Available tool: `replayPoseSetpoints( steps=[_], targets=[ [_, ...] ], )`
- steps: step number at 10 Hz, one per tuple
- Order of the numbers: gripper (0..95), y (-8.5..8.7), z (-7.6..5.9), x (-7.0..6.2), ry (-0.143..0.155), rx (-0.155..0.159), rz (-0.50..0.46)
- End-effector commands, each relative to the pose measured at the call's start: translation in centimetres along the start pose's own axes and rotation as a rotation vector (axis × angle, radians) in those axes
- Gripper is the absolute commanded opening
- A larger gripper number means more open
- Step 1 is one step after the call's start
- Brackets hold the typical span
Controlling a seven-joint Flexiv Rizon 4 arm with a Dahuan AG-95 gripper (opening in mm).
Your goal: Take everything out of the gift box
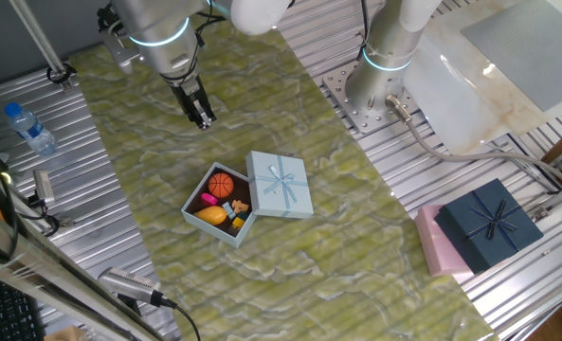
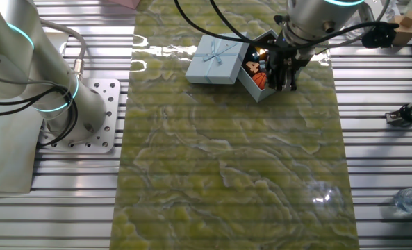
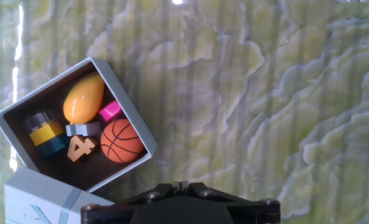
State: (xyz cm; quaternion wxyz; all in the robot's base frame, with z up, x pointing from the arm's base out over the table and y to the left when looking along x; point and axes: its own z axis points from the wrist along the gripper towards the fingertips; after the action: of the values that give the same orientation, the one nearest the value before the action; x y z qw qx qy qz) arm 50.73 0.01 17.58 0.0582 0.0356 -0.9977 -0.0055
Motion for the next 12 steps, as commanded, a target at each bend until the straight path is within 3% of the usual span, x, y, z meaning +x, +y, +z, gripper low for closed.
replayPoseSetpoints(
  steps=[1, 9, 11, 12],
  targets=[
    [0.0, 0.04, -0.2, -0.35, 0.008, -0.001, 0.002],
    [0.0, 0.08, -0.44, -0.66, 0.016, -0.008, -0.058],
    [0.0, 0.18, -0.45, -0.87, 0.007, 0.006, -0.042],
    [0.0, 0.33, -0.35, -1.03, -0.014, 0.002, 0.0]
  ],
)
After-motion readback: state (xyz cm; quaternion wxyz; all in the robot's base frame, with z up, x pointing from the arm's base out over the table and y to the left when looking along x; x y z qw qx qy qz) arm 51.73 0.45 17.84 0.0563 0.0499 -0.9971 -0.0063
